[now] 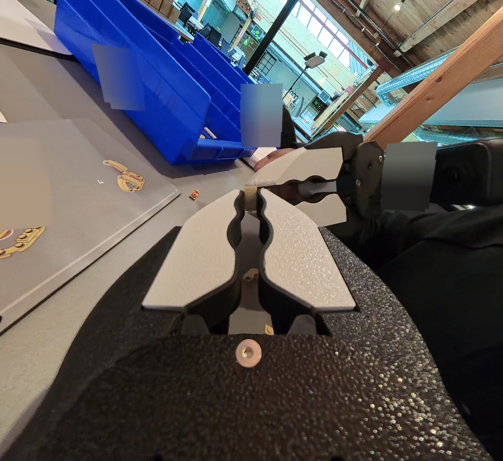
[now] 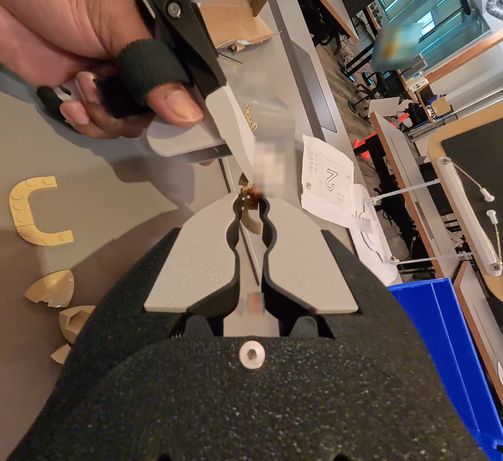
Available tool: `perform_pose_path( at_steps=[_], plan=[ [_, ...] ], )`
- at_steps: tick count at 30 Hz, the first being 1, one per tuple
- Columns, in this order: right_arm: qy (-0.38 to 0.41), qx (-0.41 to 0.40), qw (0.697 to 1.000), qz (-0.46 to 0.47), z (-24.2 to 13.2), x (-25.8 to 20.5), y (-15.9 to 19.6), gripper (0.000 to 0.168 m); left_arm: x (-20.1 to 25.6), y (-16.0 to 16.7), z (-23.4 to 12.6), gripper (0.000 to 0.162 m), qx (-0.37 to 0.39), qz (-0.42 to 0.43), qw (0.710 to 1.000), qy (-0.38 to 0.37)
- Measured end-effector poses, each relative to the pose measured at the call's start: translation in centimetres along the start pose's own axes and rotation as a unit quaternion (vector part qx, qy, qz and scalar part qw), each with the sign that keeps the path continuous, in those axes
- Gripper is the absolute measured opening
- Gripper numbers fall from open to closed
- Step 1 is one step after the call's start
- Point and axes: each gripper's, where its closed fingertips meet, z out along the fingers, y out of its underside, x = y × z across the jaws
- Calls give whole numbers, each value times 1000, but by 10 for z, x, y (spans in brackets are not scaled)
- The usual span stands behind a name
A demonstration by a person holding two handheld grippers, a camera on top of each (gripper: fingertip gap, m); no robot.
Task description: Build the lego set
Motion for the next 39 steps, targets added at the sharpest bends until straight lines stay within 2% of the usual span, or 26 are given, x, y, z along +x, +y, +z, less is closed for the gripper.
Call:
perform_pose_path(
  at_steps=[15, 19, 26, 31, 35, 39],
  plan=[
    [-26, 2, 999, 42, -2, -1, 1, 11, 2, 0, 1, 8, -2, 19, 1000, -13],
    [-56, 24, 993, 102, -2, 0, -1, 11, 3, -3, 1, 9, 0, 6, 1000, 0],
    [-97, 56, 978, 177, -4, 3, -4, 11, 8, -8, 0, 15, -4, 31, 1000, 6],
    [-148, 101, 955, 235, -10, 2, -13, 11, 13, -23, -7, 25, 16, 72, 996, 47],
    [-186, 132, 929, 291, -16, 5, -18, 11, 32, -20, -12, 30, -19, 121, 985, 119],
    [-213, 162, 910, 316, -20, 6, -24, 11, 33, -13, -11, 31, -45, 144, 981, 118]
  ],
)
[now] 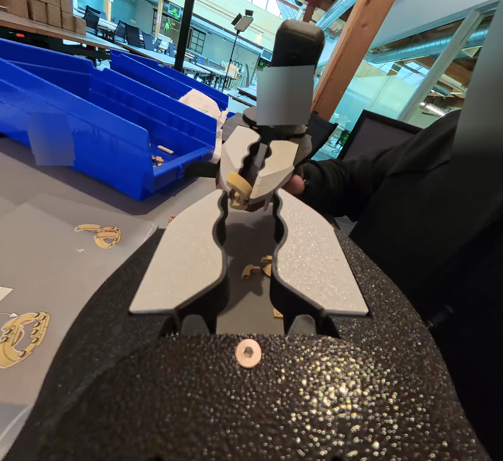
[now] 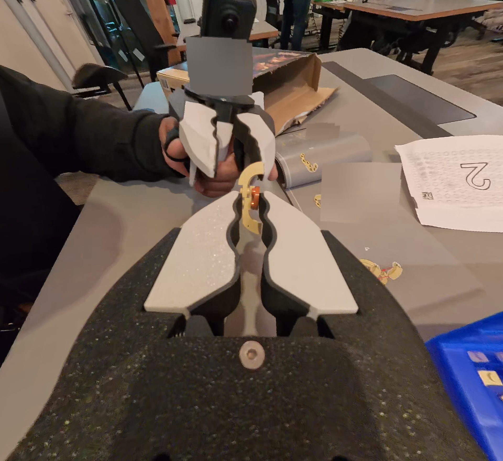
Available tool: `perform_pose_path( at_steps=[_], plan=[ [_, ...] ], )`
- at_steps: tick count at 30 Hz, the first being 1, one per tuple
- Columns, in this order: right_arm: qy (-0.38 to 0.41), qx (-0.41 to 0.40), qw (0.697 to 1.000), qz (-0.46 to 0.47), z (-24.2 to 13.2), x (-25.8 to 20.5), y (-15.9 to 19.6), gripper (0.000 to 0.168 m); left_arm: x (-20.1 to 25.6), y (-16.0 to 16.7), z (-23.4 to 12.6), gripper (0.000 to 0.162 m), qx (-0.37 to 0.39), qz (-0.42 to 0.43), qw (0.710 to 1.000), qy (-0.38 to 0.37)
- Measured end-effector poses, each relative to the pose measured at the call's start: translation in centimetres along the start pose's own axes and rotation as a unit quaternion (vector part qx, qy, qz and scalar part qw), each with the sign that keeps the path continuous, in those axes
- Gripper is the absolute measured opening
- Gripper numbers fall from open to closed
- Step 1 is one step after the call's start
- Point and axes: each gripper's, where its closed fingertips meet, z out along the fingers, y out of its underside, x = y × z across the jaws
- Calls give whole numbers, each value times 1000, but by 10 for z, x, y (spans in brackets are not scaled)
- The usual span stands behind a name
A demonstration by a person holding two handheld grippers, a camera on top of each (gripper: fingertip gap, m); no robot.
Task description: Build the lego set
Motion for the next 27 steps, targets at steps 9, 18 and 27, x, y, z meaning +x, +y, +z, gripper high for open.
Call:
perform_pose_path(
  at_steps=[9, 18, 27],
  plan=[
    [-7, -9, 1000, -17, 5, -9, 0, 11, 3, 6, 2, 13, -2, -14, 1000, 22],
    [45, -31, 997, -51, 5, -9, -2, 11, 3, 4, 2, 11, 6, 70, 997, -17],
    [67, -16, 996, -57, 3, -12, -9, 11, 8, -3, 2, 10, 33, 149, 987, -51]
  ],
)
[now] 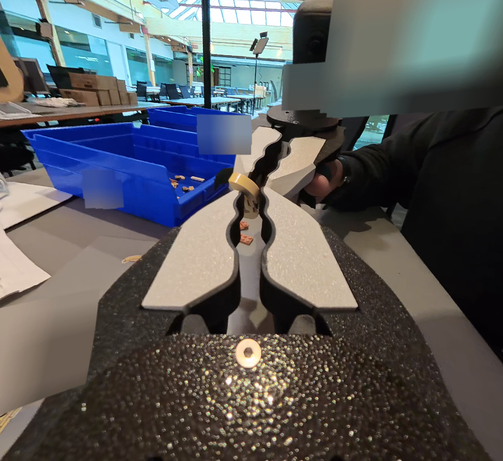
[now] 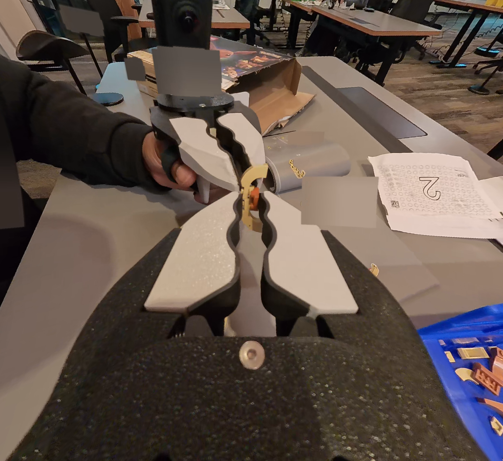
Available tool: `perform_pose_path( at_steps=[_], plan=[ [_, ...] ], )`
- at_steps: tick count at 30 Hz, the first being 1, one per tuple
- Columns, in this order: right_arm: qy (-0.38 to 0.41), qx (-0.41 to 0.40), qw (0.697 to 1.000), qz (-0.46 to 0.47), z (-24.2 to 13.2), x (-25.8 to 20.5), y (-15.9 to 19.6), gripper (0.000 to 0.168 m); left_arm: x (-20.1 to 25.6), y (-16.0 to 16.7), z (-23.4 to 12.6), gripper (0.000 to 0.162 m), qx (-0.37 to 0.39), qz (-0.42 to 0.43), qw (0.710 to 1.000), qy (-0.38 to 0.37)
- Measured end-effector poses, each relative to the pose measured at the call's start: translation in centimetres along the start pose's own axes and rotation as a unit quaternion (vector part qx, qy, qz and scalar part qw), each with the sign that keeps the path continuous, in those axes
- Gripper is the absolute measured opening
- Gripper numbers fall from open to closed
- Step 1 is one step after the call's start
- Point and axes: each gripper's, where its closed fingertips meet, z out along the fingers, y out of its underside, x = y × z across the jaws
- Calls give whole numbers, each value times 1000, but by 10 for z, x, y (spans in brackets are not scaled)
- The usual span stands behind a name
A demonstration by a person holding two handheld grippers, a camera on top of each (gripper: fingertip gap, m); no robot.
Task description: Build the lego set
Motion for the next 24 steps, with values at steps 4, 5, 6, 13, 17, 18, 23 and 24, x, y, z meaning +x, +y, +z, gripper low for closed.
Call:
perform_pose_path(
  at_steps=[4, 5, 6, 13, 17, 18, 23, 24],
  plan=[
    [10, 4, 1000, 3, 0, 1, -1, 11, -1, -1, 0, 10, 19, 17, 1000, -14],
    [12, 5, 1000, 2, 0, 1, -1, 11, -1, -1, 0, 9, 22, 21, 999, -18],
    [14, 6, 1000, 1, 0, 1, -1, 11, -1, -2, 0, 9, 24, 27, 999, -21],
    [10, 10, 1000, -5, 1, 1, -1, 11, 0, -3, 0, 11, 18, 26, 1000, -3],
    [4, 7, 1000, -10, 1, 0, -1, 11, 7, -2, -2, 22, 11, -1, 999, 45],
    [2, 6, 1000, -13, 0, 0, -1, 11, 8, -2, -2, 25, 10, -9, 998, 55],
    [-12, -2, 999, -32, 1, -5, 0, 11, 10, -4, -4, 27, 7, -58, 994, 88],
    [-11, -5, 999, -39, 1, -6, 0, 11, 11, -4, -5, 27, 7, -68, 993, 95]
  ],
)
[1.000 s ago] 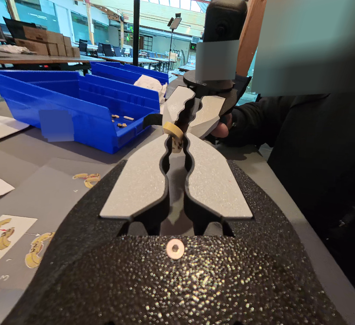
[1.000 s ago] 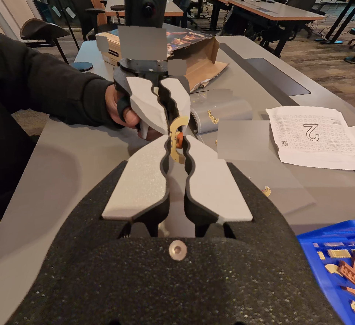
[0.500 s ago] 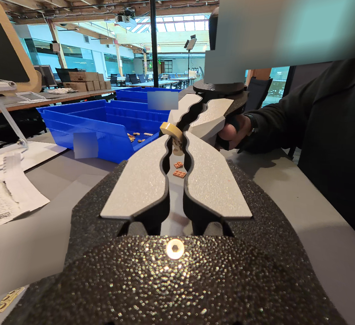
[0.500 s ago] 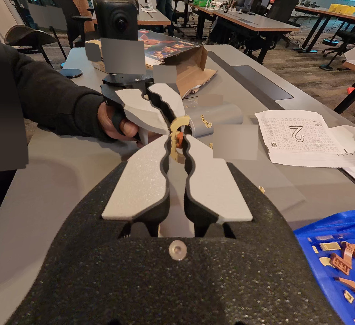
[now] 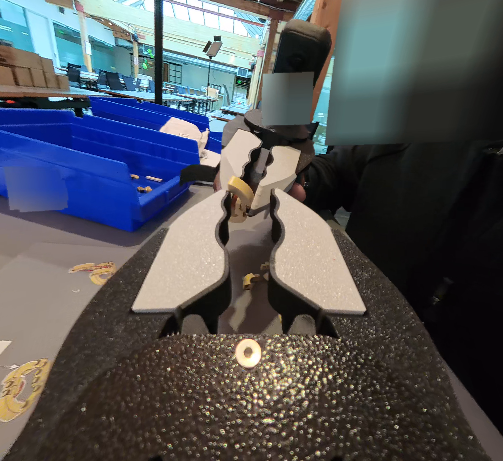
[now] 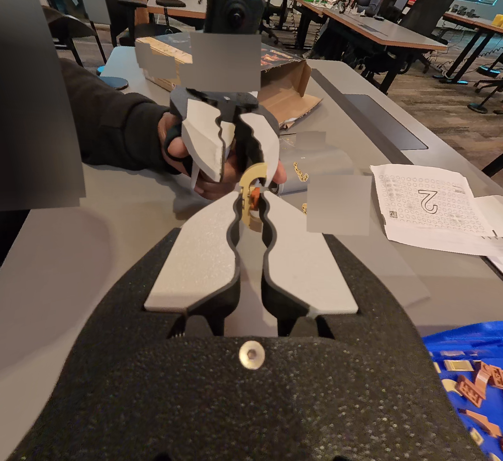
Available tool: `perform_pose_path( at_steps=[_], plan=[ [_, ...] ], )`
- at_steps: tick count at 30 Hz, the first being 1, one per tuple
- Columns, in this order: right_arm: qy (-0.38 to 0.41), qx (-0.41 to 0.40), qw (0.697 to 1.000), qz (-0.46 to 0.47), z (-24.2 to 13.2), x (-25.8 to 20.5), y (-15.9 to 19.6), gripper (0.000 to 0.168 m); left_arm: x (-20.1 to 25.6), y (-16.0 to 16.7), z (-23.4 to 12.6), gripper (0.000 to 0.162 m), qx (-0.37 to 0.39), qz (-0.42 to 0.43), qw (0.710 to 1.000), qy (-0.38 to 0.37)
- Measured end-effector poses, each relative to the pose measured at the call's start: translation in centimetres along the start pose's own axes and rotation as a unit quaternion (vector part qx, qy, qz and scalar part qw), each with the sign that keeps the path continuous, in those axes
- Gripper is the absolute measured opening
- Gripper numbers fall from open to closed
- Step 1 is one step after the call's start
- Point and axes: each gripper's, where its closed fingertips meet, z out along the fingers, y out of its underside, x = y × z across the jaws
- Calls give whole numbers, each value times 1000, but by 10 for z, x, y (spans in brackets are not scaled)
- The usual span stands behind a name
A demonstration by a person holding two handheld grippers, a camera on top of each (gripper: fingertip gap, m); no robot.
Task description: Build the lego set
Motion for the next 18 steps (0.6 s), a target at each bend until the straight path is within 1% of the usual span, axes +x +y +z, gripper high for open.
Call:
perform_pose_path(
  at_steps=[3, 11, 15, 18],
  plan=[
    [3, -7, 1000, -16, 0, -2, 0, 11, 2, 0, -1, 26, 2, -15, 1000, 15],
    [13, -25, 998, -63, 0, -6, 0, 11, 4, -1, -1, 19, 9, -9, 1000, 18],
    [18, -38, 996, -82, 4, -9, 5, 11, 3, -14, -7, 19, 43, -17, 999, 17],
    [20, -41, 995, -88, 4, -9, 5, 11, 4, -10, -7, 20, 13, 15, 1000, 14]
  ],
)
